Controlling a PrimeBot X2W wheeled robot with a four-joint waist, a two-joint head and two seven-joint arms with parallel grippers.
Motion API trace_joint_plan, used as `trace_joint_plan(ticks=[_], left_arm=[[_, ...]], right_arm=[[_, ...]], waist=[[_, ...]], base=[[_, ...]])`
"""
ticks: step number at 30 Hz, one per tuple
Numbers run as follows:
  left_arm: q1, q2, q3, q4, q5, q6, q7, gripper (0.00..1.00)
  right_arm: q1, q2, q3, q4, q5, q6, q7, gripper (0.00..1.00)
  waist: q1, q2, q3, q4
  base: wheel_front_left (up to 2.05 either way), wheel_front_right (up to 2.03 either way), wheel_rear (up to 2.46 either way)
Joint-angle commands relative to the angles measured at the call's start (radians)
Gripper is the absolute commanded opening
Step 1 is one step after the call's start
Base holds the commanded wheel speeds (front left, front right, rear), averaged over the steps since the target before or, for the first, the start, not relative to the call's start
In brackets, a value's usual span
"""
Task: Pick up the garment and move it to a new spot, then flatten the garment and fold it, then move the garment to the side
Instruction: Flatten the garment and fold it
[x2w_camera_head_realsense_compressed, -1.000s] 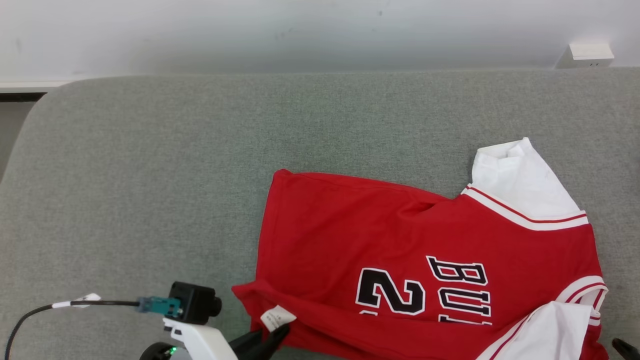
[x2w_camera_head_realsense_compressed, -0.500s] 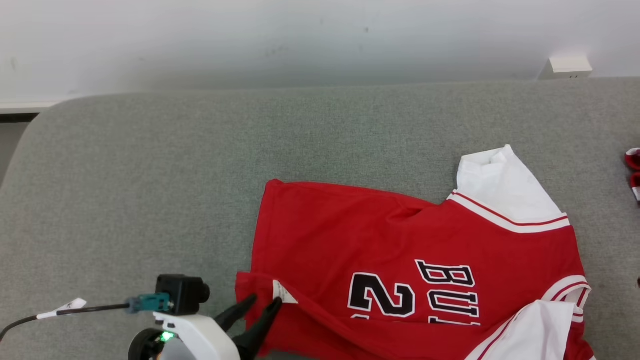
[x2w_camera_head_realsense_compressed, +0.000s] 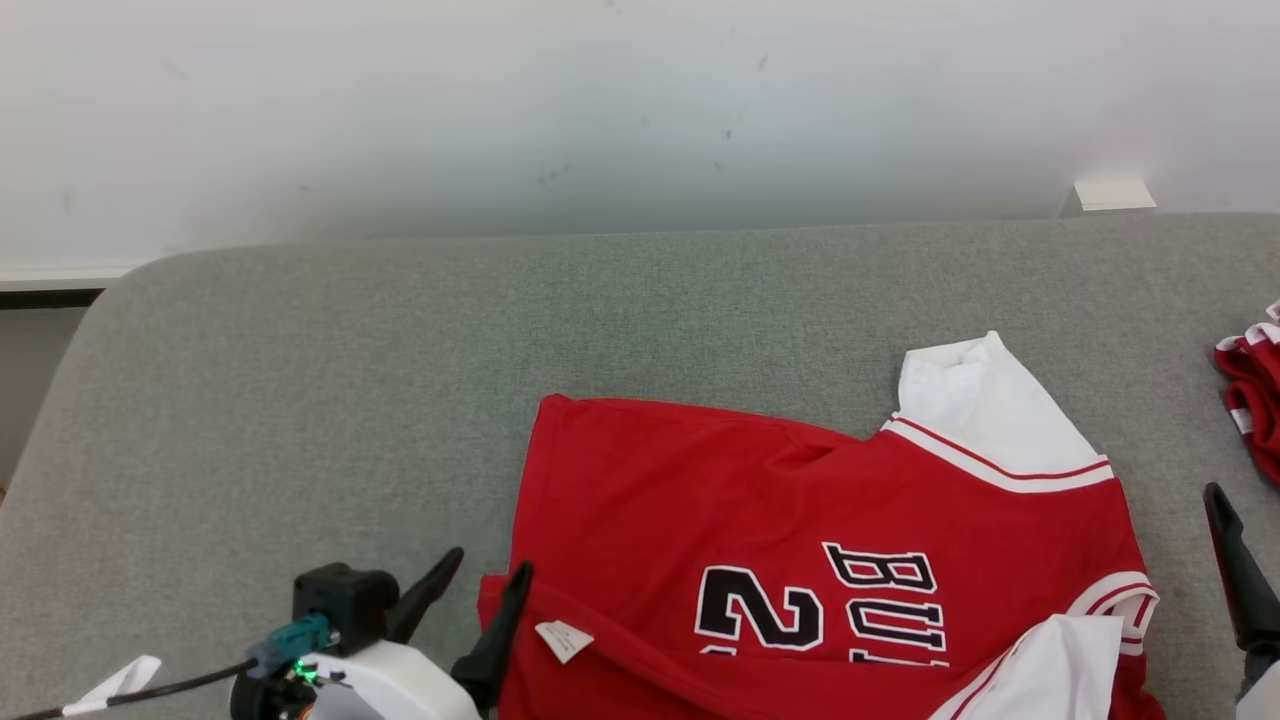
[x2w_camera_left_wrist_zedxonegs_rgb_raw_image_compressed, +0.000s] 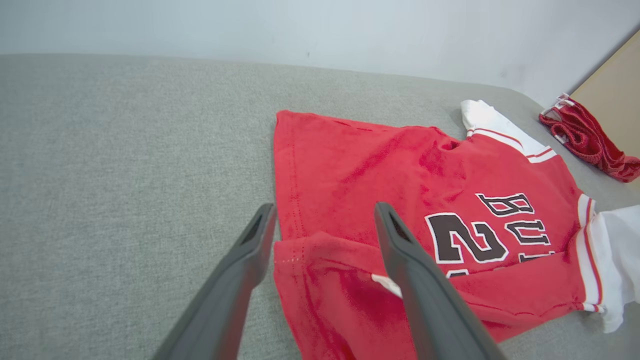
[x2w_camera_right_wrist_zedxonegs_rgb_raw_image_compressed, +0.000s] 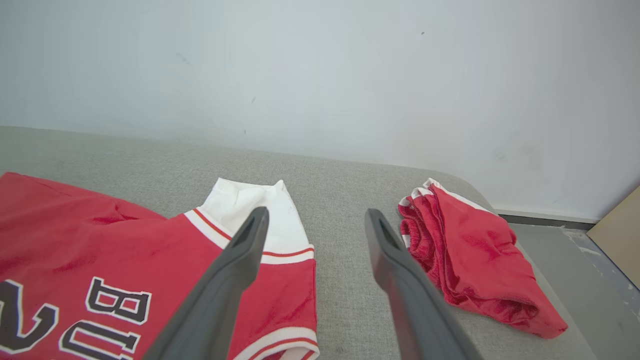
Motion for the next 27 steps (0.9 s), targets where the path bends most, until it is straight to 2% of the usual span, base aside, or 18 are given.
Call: trace_joint_plan(ticks=[1,7,18,27], left_arm=[[-0.017,-0.005,0.001,0.011,0.027,-0.002,-0.04,1.0],[-0.062,-0.019,-0.007,0.061,0.111,-0.01,-0.177,1.0],[-0.257,-0.072,-0.029,0.121,0.187,-0.048,-0.257,1.0],[-0.378,-0.133,-0.053,0.243,0.181,-0.087,-0.258,1.0]], right_arm=[[-0.022,0.007,0.004,0.026,-0.021,0.0,-0.035,1.0],[-0.106,0.041,0.032,0.133,-0.051,0.0,-0.088,1.0],[-0.428,-0.008,0.109,0.369,-0.017,0.0,0.111,1.0],[-0.601,-0.037,0.144,0.519,-0.042,0.0,0.162,1.0]], waist=[[0.0,-0.0001,-0.003,0.002],[0.0,-0.0001,0.032,0.005],[0.0,-0.0001,0.205,0.071],[0.0,-0.0001,0.27,0.101]], base=[[0.0,0.0,0.0],[0.0,0.0,0.0],[0.0,0.0,0.0],[0.0,0.0,0.0]])
